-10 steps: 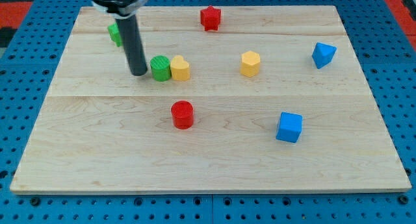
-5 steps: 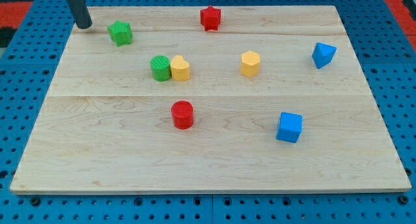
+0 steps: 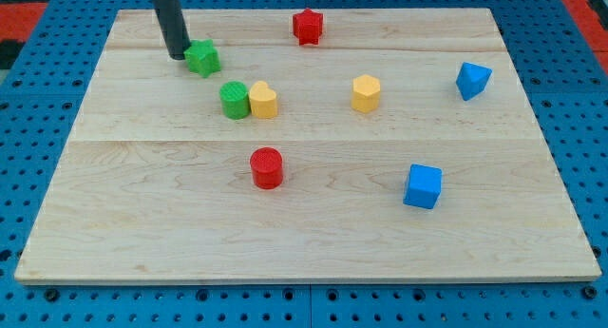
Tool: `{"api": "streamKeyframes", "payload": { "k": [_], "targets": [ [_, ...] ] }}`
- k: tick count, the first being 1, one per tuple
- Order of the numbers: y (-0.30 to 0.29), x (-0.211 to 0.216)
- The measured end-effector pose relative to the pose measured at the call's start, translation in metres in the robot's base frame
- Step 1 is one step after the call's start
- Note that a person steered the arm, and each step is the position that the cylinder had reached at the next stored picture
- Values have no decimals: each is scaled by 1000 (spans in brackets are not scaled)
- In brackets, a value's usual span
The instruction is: Move the green star to the top of green circle
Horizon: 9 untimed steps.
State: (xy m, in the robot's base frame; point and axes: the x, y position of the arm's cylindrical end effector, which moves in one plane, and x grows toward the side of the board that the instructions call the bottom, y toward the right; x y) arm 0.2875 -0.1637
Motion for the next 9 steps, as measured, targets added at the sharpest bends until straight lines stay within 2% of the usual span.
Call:
{"api": "streamKeyframes", "payload": {
  "k": [1, 2, 4, 7, 9],
  "targets": [
    [20, -9],
    [20, 2],
    [47, -22],
    [52, 24],
    [58, 30]
  ]
}}
